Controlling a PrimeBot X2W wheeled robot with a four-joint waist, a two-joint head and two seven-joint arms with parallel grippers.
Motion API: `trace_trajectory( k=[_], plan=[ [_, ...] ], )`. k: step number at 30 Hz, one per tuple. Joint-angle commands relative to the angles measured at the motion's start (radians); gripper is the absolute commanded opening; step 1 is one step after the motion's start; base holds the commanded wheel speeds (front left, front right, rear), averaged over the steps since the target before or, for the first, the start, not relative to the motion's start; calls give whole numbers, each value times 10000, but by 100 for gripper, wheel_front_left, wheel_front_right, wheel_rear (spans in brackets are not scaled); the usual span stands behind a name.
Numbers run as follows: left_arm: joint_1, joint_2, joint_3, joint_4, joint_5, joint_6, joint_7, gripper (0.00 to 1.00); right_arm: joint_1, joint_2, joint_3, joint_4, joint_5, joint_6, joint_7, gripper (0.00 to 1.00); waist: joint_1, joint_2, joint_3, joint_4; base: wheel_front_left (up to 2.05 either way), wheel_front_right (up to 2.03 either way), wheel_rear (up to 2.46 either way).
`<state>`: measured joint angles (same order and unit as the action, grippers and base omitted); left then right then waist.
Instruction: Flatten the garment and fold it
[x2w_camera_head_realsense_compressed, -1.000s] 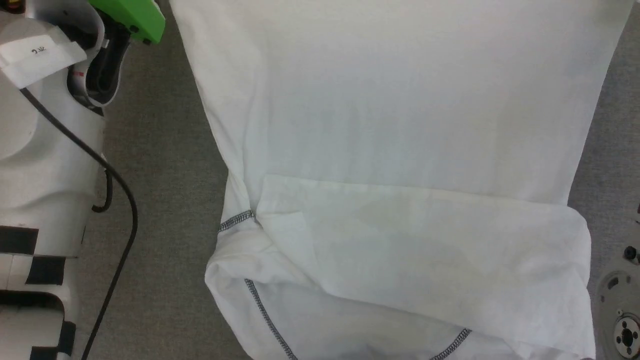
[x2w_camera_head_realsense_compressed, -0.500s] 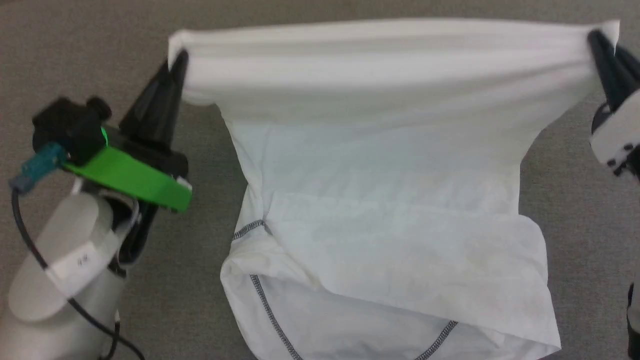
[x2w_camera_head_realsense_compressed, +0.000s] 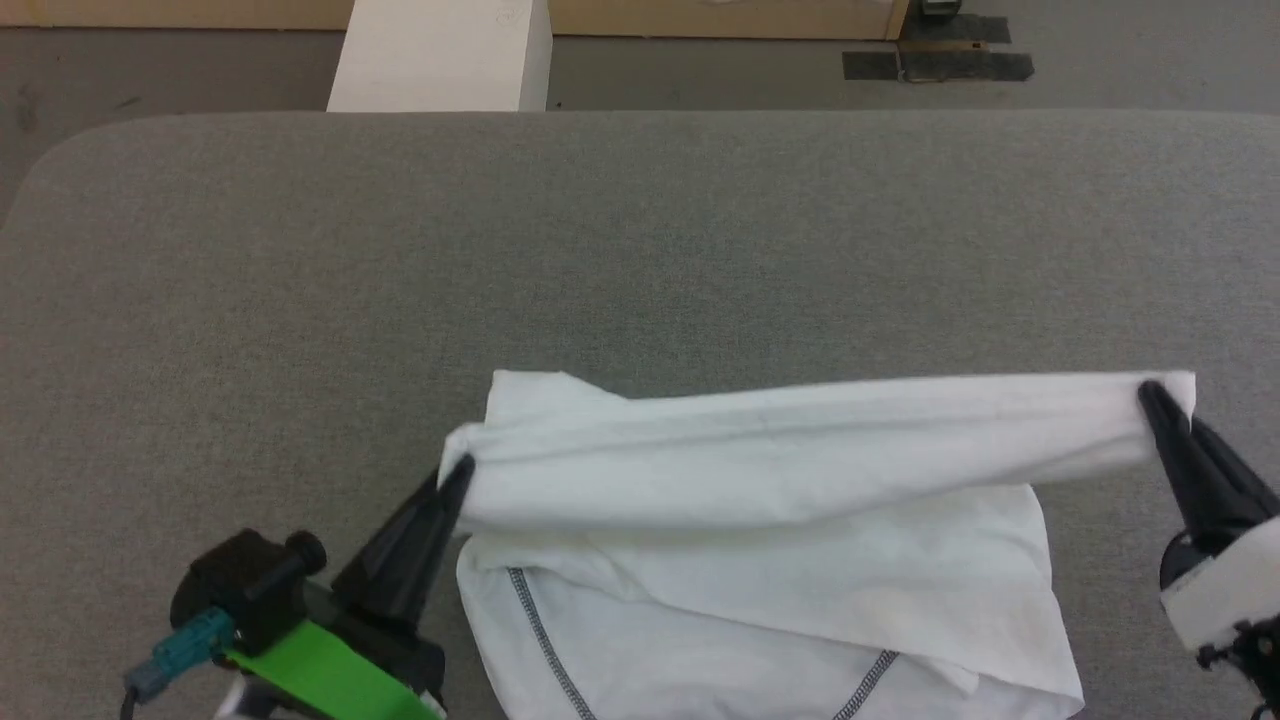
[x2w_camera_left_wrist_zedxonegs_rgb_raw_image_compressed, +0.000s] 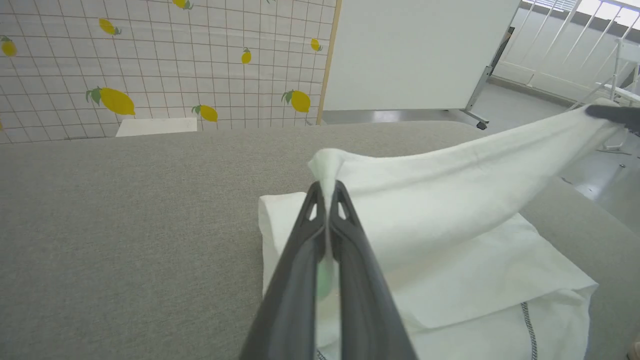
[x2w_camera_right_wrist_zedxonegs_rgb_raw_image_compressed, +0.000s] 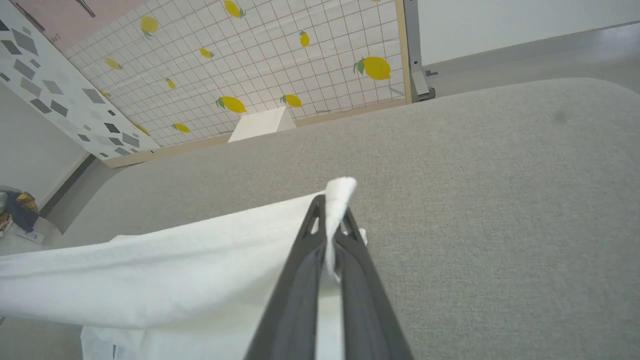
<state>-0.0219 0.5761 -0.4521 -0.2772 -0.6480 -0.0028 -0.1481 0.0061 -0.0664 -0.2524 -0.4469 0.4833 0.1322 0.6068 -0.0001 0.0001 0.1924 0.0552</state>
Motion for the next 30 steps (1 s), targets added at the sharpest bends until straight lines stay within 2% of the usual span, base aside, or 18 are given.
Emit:
trace_trajectory(
  k=[1, 7, 13, 20, 25, 26, 27, 28, 30],
  plan=[
    [385, 97, -62, -152, -146, 122, 110, 0, 431, 70, 14, -155, 147, -15, -38, 0, 1, -1, -210, -106, 0, 0, 0],
    [1483, 456, -679, -267, -149, 159, 664, 0, 2202, 142, 294, -377, 596, -15, 48, 0, 1, -1, -378, -305, 0, 0, 0],
    [2063, 469, -1189, 82, -132, 75, 798, 0, 3465, 143, 751, -321, 775, -15, 89, 0, 1, -1, -359, -421, 0, 0, 0],
    [2593, 630, -1535, 864, -312, -232, 805, 0, 4214, -305, 936, 82, 649, -15, 132, 0, 1, -1, -370, -432, 0, 0, 0],
    [2867, 828, -1883, 1346, -50, -457, 730, 0, 4676, -906, 935, 249, 234, -15, 248, 0, 1, -1, -379, -343, 0, 0, 0],
    [2874, 799, -1953, 1461, 3, -483, 694, 33, 4741, -1038, 970, 310, 87, -15, 225, 1, 1, -1, -387, -327, 0, 0, 0],
    [2869, 754, -2009, 1572, 37, -509, 649, 77, 4780, -1108, 1006, 373, 7, -15, 166, 83, 1, -1, -391, -312, 0, 0, 0],
    [2856, 716, -2044, 1655, 56, -525, 619, 100, 4798, -1121, 1020, 429, -19, -15, 113, 100, 1, -1, -398, -298, 0, 0, 0],
    [2820, 593, -2028, 1806, 39, -521, 460, 100, 4847, -1111, 1038, 552, -26, -15, 73, 100, 1, -1, -424, -248, 0, 0, 0]
  ],
)
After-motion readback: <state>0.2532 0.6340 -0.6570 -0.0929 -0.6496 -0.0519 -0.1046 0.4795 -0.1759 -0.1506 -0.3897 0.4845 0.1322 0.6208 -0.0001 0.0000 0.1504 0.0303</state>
